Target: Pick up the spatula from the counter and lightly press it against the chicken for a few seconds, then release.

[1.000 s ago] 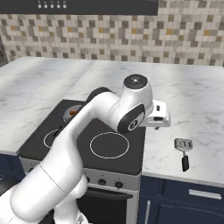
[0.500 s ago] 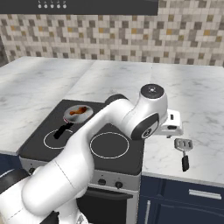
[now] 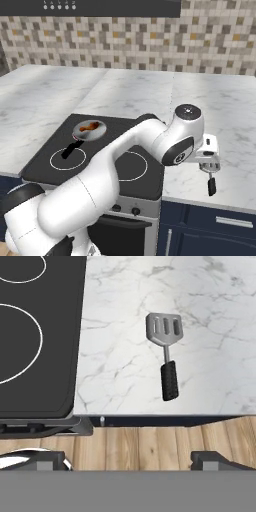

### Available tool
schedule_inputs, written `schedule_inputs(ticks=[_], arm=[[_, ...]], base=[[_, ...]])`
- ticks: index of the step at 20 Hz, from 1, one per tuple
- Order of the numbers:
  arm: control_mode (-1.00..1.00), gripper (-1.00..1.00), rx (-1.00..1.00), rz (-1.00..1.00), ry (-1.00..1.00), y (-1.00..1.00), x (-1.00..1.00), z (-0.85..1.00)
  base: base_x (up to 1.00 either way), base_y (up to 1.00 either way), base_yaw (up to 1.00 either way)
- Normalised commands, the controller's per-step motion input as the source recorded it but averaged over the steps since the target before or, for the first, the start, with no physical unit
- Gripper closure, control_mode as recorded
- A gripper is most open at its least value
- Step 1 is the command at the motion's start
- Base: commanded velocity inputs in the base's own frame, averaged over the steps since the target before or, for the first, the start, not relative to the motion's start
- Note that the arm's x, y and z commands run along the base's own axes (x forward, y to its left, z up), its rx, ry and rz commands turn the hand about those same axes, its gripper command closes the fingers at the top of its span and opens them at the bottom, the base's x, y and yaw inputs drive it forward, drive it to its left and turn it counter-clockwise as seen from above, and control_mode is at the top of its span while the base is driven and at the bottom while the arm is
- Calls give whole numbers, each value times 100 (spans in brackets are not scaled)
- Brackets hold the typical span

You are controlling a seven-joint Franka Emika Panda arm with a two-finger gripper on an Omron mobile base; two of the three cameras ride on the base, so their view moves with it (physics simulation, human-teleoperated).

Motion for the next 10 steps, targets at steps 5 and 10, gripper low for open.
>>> schedule_inputs(ticks=[5,10], arm=[[-100,-100,0,0,1,-18,0,-29],[-100,-100,0,0,0,-2,1,-8]], base=[[0,0,0],[0,0,0]])
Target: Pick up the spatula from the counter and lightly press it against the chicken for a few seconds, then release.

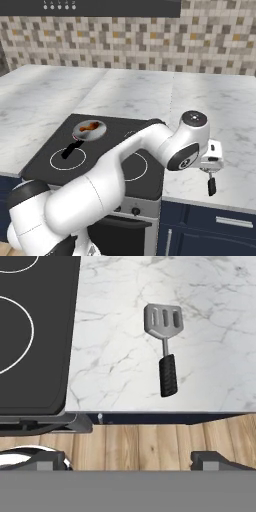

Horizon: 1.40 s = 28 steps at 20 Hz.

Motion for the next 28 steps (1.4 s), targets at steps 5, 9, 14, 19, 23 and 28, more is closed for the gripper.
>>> schedule_inputs(ticks=[5,9,14,19,23,28], arm=[[-100,-100,0,0,0,0,1,-17],[-100,-100,0,0,0,-3,3,-20],[-100,-100,0,0,0,-6,5,-16],[-100,-100,0,0,0,-4,13,-16],[-100,-100,0,0,0,-7,12,-15],[-100,-100,0,0,1,-10,10,-19]], base=[[0,0,0],[0,0,0],[0,0,0],[0,0,0],[0,0,0],[0,0,0]])
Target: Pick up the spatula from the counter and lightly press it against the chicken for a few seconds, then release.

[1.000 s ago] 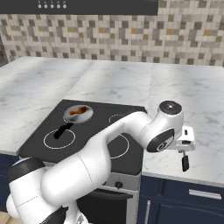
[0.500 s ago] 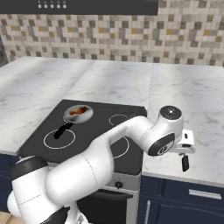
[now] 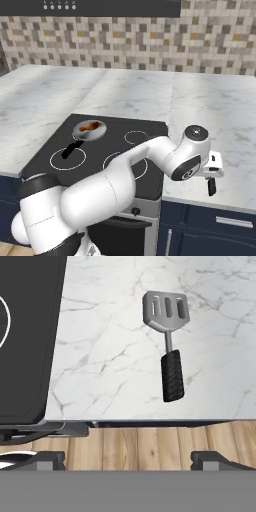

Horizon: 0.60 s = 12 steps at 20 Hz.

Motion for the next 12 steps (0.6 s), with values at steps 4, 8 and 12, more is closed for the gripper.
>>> schedule_inputs(ticks=[4,8,12], arm=[[-100,-100,0,0,1,-13,6,-16],[-100,-100,0,1,4,-17,7,-15],[-100,-100,0,2,4,-13,11,-15]], base=[[0,0,0],[0,0,0],[0,0,0]])
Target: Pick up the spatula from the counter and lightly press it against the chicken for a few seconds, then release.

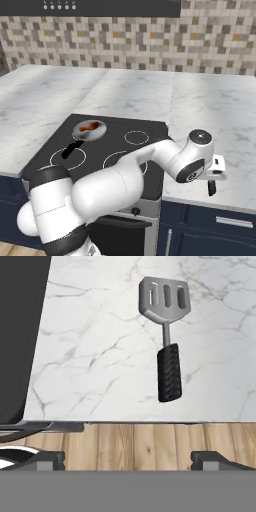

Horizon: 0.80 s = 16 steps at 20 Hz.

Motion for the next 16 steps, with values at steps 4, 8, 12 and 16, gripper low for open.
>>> schedule_inputs(ticks=[4,8,12,16], arm=[[-100,-100,0,4,2,-8,8,-16],[-100,-100,0,4,0,-6,3,-16],[-100,-100,0,5,0,-7,0,-14],[-100,-100,0,4,0,-3,3,-13]], base=[[0,0,0],[0,0,0],[0,0,0],[0,0,0]])
